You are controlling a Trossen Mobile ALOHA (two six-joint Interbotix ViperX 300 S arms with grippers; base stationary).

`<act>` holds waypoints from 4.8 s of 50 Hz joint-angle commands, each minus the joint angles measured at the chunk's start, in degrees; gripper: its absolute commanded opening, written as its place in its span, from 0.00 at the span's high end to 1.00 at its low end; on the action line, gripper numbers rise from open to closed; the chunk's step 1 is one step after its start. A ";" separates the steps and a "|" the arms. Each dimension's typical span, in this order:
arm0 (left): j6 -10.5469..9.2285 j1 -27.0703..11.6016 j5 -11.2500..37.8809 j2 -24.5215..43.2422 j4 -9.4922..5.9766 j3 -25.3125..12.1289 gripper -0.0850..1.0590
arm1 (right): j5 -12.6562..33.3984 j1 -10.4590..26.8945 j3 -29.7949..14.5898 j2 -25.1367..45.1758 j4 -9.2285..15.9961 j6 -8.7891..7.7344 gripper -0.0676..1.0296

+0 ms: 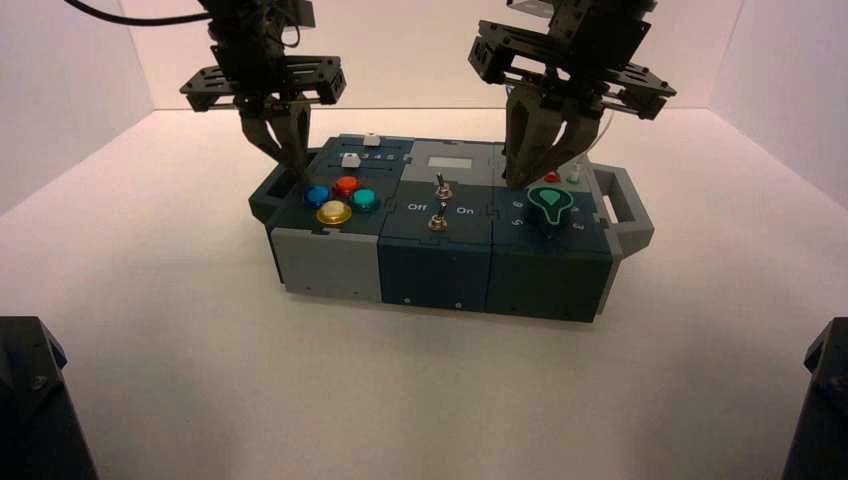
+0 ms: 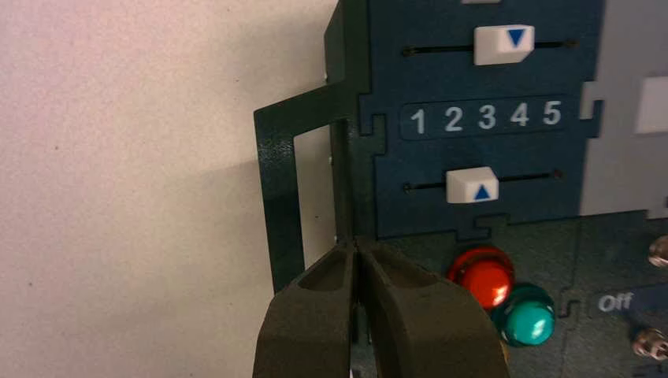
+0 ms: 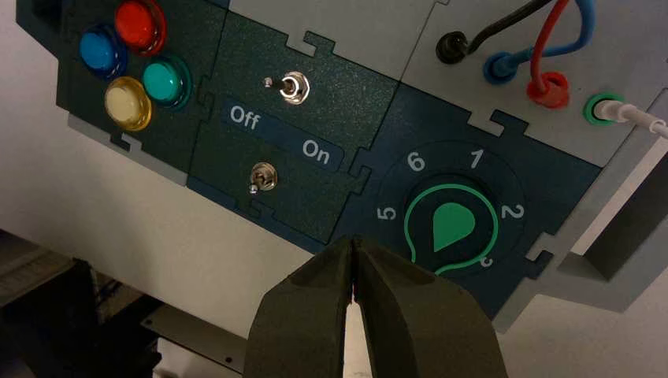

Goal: Flip the bottom switch off with the right gripper.

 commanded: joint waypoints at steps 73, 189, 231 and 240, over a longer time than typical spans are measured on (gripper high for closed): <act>1.32 2.99 -1.05 10.63 5.63 -3.16 0.95 | 5.27 7.56 -10.55 9.49 -6.33 15.82 0.96; 1.32 2.99 -1.67 11.07 5.27 -2.46 0.95 | 7.47 10.81 -13.45 13.10 -9.40 25.05 0.96; 1.32 2.99 -1.58 11.07 5.27 -2.29 0.95 | 6.68 10.28 -15.82 15.47 -11.69 25.05 0.96; 1.32 2.99 -1.67 11.07 5.27 -2.29 0.95 | 6.68 10.28 -16.44 15.64 -11.78 25.05 0.96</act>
